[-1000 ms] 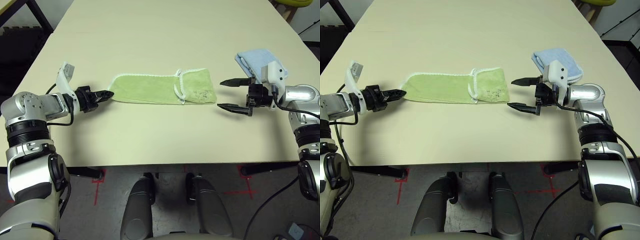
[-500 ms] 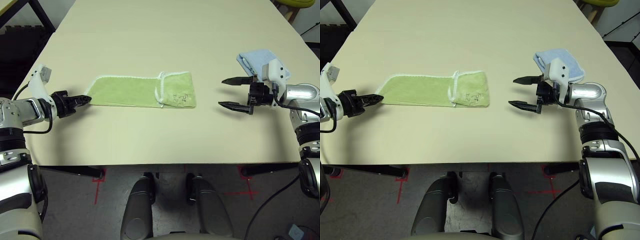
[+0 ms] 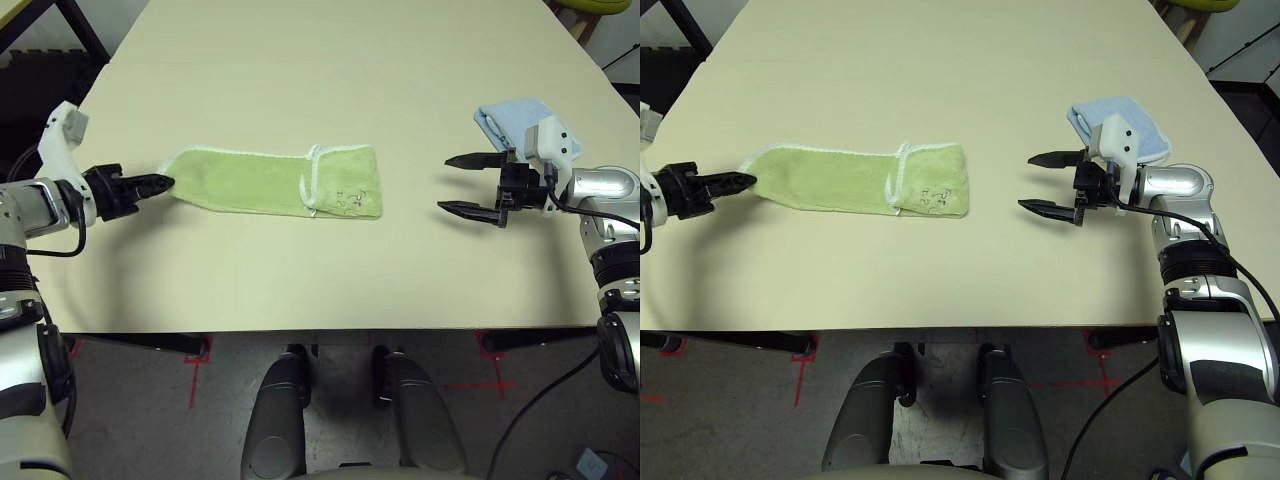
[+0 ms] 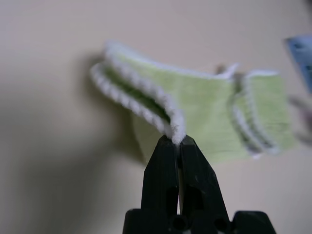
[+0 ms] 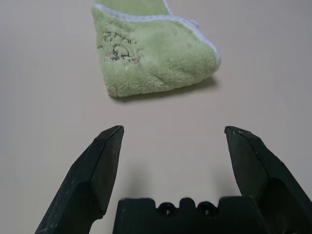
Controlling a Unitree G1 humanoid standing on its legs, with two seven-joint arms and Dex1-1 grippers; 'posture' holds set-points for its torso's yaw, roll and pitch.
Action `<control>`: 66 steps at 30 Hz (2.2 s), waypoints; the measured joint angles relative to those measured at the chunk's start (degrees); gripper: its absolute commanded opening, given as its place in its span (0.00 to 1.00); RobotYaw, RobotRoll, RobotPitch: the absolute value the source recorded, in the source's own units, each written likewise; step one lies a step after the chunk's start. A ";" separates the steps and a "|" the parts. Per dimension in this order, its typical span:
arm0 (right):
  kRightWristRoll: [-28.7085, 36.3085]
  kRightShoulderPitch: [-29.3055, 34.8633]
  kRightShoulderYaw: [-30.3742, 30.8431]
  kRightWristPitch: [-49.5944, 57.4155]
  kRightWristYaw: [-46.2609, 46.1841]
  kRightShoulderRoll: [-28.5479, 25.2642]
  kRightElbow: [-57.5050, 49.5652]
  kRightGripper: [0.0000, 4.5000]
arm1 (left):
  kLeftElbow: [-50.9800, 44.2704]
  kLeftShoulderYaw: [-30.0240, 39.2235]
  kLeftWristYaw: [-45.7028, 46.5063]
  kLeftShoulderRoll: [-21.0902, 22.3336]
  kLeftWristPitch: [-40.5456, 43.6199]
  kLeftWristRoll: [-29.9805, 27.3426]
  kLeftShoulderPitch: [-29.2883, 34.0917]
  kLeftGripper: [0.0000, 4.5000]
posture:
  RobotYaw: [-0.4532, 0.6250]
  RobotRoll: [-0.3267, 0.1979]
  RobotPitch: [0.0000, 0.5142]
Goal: Fold the towel and set it aside.
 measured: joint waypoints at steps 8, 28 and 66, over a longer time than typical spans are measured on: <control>0.15 -0.04 -0.01 0.01 -0.62 0.23 -0.12 1.00 | -8.45 -2.27 -0.16 -9.64 4.75 -5.55 -7.49 0.00 | 0.44 0.62 0.37; 0.13 -0.82 -0.01 -0.39 -1.22 0.04 -0.03 1.00 | -4.69 -17.03 -3.82 -23.12 -3.95 -2.10 -11.49 0.00 | 0.43 0.62 0.38; 1.28 -4.42 -0.27 1.96 -3.49 4.84 2.72 1.00 | -5.91 -20.71 -26.31 -15.81 -20.14 0.91 -5.69 0.99 | 0.43 0.62 0.39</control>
